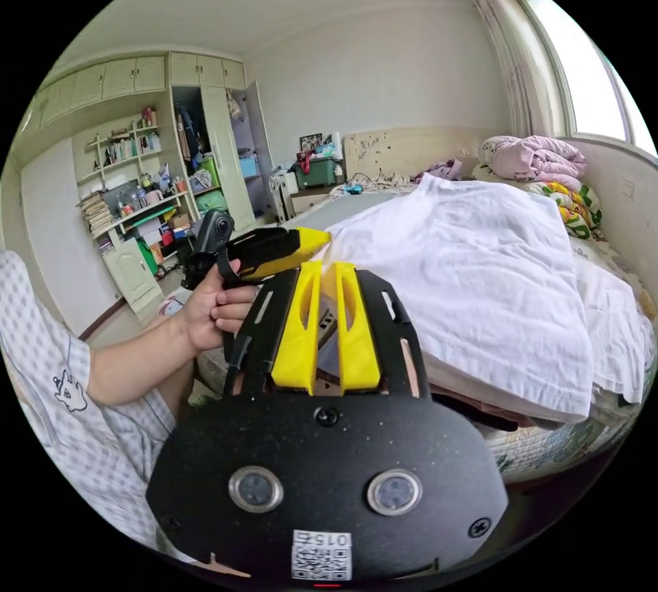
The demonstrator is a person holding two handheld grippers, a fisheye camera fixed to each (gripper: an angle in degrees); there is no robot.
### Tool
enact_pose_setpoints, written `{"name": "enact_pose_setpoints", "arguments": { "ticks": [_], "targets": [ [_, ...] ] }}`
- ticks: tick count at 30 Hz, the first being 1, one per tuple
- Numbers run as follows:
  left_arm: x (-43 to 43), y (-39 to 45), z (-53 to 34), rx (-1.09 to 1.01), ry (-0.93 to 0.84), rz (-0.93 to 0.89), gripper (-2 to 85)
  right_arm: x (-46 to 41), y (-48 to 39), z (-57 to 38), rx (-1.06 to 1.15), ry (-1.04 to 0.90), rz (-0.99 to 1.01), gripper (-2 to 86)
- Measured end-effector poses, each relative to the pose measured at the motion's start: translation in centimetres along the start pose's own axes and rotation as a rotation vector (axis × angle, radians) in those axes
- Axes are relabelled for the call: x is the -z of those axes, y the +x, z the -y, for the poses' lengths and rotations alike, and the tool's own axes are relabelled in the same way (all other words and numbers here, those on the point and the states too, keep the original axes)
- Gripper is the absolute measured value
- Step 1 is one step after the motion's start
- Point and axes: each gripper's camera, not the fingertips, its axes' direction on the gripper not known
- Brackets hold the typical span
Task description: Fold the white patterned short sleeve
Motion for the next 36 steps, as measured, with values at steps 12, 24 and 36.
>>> {"name": "enact_pose_setpoints", "arguments": {
  "ticks": [12,24,36],
  "targets": [
    [7.7,15.5,11.2,-0.197,0.093,-0.093,-0.7,14.4,-11.2,2.6,0.189,0.194,0.103,1.2],
    [26.5,28.6,15.7,-0.272,0.204,0.017,-0.6,22.2,-14.2,5.9,0.002,0.371,0.507,-0.3],
    [53.6,18.0,30.8,0.146,0.544,0.467,-0.9,10.7,-1.9,23.0,-0.322,0.318,0.375,-0.3]
  ]
}}
